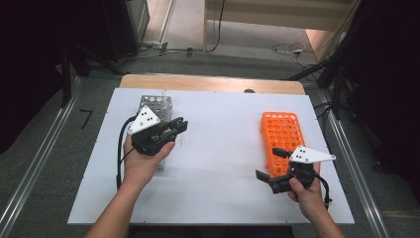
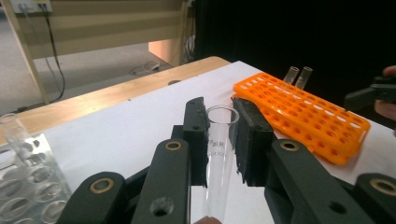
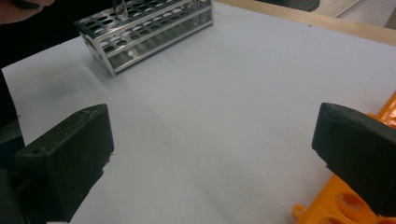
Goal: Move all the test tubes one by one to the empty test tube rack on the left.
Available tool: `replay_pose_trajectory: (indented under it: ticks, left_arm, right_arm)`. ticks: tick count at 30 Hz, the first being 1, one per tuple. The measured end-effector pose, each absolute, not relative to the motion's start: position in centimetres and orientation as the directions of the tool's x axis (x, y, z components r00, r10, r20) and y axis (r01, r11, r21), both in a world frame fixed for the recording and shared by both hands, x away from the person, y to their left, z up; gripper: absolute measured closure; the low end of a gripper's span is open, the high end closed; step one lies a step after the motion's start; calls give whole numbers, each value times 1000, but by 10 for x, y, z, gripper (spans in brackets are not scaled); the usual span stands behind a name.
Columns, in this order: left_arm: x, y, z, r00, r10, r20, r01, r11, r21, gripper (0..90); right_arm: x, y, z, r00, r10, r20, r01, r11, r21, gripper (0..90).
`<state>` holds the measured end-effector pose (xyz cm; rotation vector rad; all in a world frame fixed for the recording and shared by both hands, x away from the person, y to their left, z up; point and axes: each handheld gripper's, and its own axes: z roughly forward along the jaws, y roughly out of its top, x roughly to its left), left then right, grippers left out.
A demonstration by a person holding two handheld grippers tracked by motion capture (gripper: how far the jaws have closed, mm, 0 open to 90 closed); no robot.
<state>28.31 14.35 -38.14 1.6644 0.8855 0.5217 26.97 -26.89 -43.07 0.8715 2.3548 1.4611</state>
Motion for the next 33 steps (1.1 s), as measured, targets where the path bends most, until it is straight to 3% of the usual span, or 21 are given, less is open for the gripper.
replay_pose_trajectory:
  ticks: [15,33]
  left_arm:
    - [316,163,-382,553,824,-122,294,-56,954,751]
    - [361,183,-383,449,886,-114,290,-24,957,750]
  right_arm:
    - [267,-302,-438,-760,641,107,390,318,864,0]
    - [271,-310,-439,-741,661,119,402,293,868,0]
